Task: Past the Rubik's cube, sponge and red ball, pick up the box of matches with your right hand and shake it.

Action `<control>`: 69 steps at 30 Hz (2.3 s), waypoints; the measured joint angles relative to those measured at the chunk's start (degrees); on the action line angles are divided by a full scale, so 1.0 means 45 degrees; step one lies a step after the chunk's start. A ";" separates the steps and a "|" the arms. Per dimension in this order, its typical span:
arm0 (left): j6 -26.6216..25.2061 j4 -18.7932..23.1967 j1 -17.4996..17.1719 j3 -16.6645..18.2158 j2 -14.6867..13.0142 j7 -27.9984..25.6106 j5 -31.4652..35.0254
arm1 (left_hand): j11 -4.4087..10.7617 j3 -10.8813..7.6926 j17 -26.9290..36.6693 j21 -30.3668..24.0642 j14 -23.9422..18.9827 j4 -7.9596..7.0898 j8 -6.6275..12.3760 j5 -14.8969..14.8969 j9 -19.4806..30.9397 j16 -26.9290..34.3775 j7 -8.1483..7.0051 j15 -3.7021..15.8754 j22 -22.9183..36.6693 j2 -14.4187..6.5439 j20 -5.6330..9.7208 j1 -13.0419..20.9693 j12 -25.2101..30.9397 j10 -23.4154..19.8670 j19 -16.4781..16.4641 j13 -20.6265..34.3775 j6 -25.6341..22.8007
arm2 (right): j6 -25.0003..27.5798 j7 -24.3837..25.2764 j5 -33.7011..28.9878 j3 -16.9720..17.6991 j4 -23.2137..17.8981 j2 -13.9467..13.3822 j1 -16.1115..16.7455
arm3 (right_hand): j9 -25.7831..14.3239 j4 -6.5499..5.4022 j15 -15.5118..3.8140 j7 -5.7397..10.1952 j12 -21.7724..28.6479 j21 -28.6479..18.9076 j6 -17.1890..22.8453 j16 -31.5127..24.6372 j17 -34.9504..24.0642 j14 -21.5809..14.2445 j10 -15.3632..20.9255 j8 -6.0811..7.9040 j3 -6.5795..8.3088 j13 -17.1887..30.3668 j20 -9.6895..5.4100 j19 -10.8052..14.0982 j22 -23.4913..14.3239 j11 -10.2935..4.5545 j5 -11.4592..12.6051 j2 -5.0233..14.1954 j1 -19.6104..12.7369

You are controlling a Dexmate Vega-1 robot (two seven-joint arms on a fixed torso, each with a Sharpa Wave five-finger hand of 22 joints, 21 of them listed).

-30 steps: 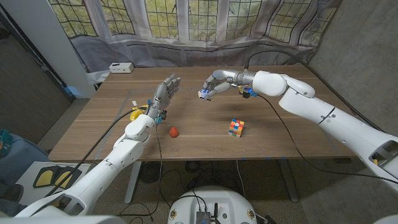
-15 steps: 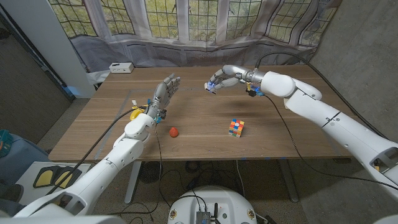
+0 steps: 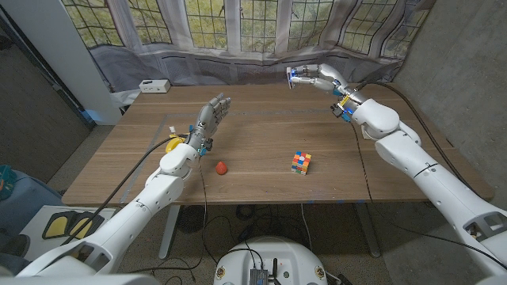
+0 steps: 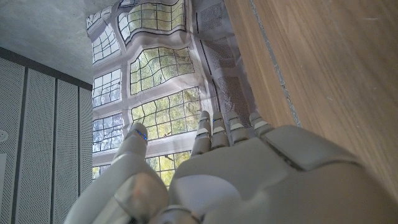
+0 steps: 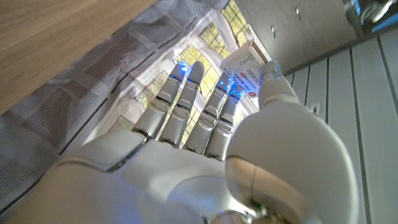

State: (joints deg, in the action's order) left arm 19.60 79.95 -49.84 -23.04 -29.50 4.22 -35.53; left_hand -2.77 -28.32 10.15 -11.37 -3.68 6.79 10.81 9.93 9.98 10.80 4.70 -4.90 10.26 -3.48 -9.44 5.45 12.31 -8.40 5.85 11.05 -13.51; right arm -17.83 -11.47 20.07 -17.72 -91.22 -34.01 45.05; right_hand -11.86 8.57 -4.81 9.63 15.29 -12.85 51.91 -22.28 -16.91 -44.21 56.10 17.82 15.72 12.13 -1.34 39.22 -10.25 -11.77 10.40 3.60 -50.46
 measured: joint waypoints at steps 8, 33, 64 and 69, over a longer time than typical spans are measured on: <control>-0.0054 -0.0034 0.0038 -0.0021 0.0014 0.0046 0.0001 | 0.0030 0.0000 0.0000 0.0000 0.0000 0.0000 0.0000 0.0000 0.0000 0.0000 0.0000 0.0000 0.0000 0.0000 0.0000 0.0000 0.0000 -0.0030 0.0000 0.0000 0.0000 | -0.0685 0.0626 0.2057 0.1483 0.0501 0.1266 0.1199 | 0.0001 -0.0030 0.0023 0.0000 -0.0019 0.0000 -0.0001 0.0000 0.0001 -0.0023 0.0049 0.0002 -0.0048 -0.0007 -0.0069 0.0068 0.0000 -0.0050 -0.0012 0.0067 0.0068; -0.0157 -0.0079 0.0200 -0.0171 0.0085 0.0121 0.0040 | 0.0070 -0.0052 0.0001 0.0000 0.0000 0.0051 0.0000 0.0000 0.0000 0.0000 0.0000 0.0000 0.0000 0.0000 0.0001 0.0000 0.0000 -0.0070 -0.0001 0.0066 0.0000 | -0.0116 0.4257 0.8534 0.2675 0.0002 0.2024 0.2728 | 0.0000 -0.0064 -0.0045 0.0073 -0.0067 0.0000 -0.0076 0.0061 0.0000 -0.0093 -0.0005 -0.0178 -0.0074 0.0002 -0.0135 0.0135 0.0001 -0.0093 -0.0109 0.0147 0.0147; -0.0029 0.0519 -0.0364 0.0025 -0.0139 -0.0200 0.0064 | 0.0069 -0.0052 0.0000 0.0000 0.0000 0.0051 0.0000 0.0000 0.0000 0.0000 0.0001 0.0000 0.0000 0.0000 0.0001 0.0000 0.0000 -0.0069 -0.0001 0.0063 0.0001 | 0.1823 0.3684 -0.3080 -0.0648 -0.3989 -0.2365 0.0688 | 0.0027 -0.0006 -0.0046 -0.0071 -0.0071 -0.0089 0.0069 0.0061 0.0036 -0.0230 0.0160 -0.0126 -0.0103 -0.0008 -0.0156 0.0435 0.0001 -0.0023 -0.0107 0.0143 0.0143; 0.0012 0.0571 -0.0436 0.0068 -0.0168 -0.0235 0.0061 | 0.0069 -0.0051 0.0000 0.0000 0.0001 0.0050 0.0000 0.0000 0.0000 0.0000 0.0001 0.0000 0.0000 0.0000 0.0001 0.0000 0.0000 -0.0069 -0.0001 0.0063 0.0000 | 0.2675 0.3581 -0.5332 -0.1340 -0.4837 -0.2765 0.0373 | 0.0066 0.0010 -0.0049 -0.0071 -0.0071 -0.0088 0.0068 0.0150 0.0097 -0.0234 0.0159 -0.0072 -0.0120 0.0001 -0.0156 0.0434 0.0001 -0.0022 -0.0109 0.0122 0.0027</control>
State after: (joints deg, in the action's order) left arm 19.65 82.52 -51.81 -22.73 -30.26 3.16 -35.26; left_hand -2.46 -28.55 10.15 -11.37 -3.68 7.02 10.81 9.93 9.98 10.80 4.71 -4.90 10.26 -3.48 -9.44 5.45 12.31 -8.71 5.85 11.33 -13.51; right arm -5.79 4.65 -3.92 -23.74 -112.98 -46.45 46.73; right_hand -11.57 8.61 -5.03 9.31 14.97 -13.25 52.21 -21.60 -16.47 -45.26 56.81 17.50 15.18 12.13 -2.04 41.17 -10.25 -11.87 9.91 4.15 -50.34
